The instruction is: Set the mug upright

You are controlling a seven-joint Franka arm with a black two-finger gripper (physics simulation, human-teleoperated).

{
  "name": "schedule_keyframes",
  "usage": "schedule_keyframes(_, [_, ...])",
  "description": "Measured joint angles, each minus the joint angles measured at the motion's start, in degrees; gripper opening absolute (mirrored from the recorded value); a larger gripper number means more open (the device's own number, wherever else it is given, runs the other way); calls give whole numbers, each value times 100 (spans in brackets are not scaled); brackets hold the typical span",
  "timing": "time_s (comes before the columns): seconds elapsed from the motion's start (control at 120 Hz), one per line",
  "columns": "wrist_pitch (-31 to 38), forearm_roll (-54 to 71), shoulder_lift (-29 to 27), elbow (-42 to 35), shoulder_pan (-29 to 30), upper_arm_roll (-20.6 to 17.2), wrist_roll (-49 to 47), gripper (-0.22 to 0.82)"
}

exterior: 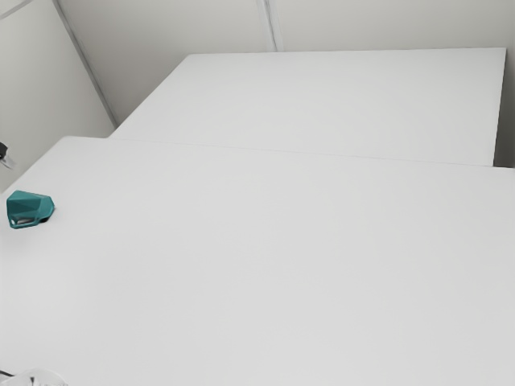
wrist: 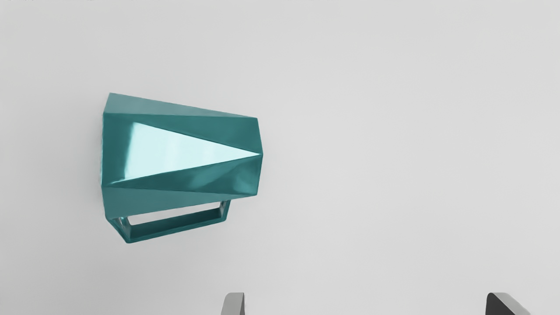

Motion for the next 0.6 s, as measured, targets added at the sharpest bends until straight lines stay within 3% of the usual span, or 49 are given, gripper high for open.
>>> schedule_keyframes(0.208, [105, 317, 558, 465, 691, -694, 704, 60])
schedule_keyframes(0.6, [226, 449, 1214, 624, 1365, -1852, 1694, 60])
